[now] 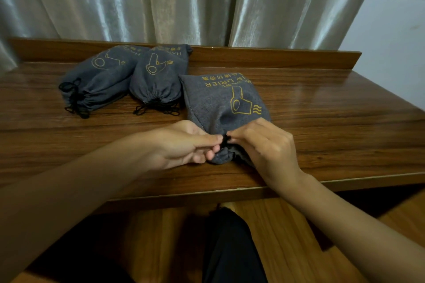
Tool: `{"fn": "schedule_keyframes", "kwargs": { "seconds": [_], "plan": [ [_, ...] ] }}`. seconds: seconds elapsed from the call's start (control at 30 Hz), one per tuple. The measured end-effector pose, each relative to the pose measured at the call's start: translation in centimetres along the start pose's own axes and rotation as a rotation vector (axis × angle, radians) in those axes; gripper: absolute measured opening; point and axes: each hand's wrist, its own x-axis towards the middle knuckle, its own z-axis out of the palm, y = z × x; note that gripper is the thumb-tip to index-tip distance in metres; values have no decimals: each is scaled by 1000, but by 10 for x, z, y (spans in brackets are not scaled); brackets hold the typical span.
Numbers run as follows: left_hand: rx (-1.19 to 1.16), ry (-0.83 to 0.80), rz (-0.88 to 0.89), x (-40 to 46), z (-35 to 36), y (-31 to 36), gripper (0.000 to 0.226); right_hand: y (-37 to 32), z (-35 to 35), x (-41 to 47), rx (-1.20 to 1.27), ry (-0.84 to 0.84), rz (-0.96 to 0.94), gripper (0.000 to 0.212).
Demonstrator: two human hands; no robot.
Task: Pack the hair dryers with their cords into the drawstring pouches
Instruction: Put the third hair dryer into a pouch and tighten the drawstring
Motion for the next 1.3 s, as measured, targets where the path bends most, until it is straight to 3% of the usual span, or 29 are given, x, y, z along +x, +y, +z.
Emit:
{"fn": "schedule_keyframes", "kwargs": {
  "seconds": [0.2,0.4,0.57,0.87,0.97,1.03,1.07,1.13,1.2,1.3],
  "plan": [
    [657,201,284,1,0,-12,24,5,0,-4,175,-149,272,5],
    [988,321,504,-1,-4,-27,11,8,-3,-4,186,-324,384,11],
    [1199,301,517,0,-13,-21,7,6,-1,-2,117,-367,426,17],
    [1185,330,553,0,-16,-26,7,4,5,-5,63,-368,540,29],
    [1123,368,629,-2,-18,-37,6,6,0,-4,184,-359,554,20],
    [1026,420,705,-3,-16,-45,5,5,-9,-5,297,-264,522,7],
    [967,459,740,-3,-16,-47,9,4,-12,-6,285,-189,521,11],
    [880,563,815,-3,-16,-47,18,6,-12,-5,149,-91,566,40],
    [842,661,882,-1,-17,-44,29,11,-6,6,89,-153,682,56],
    [837,637,826,4,-17,-41,47,21,12,24,268,-394,802,54]
  ]
}}
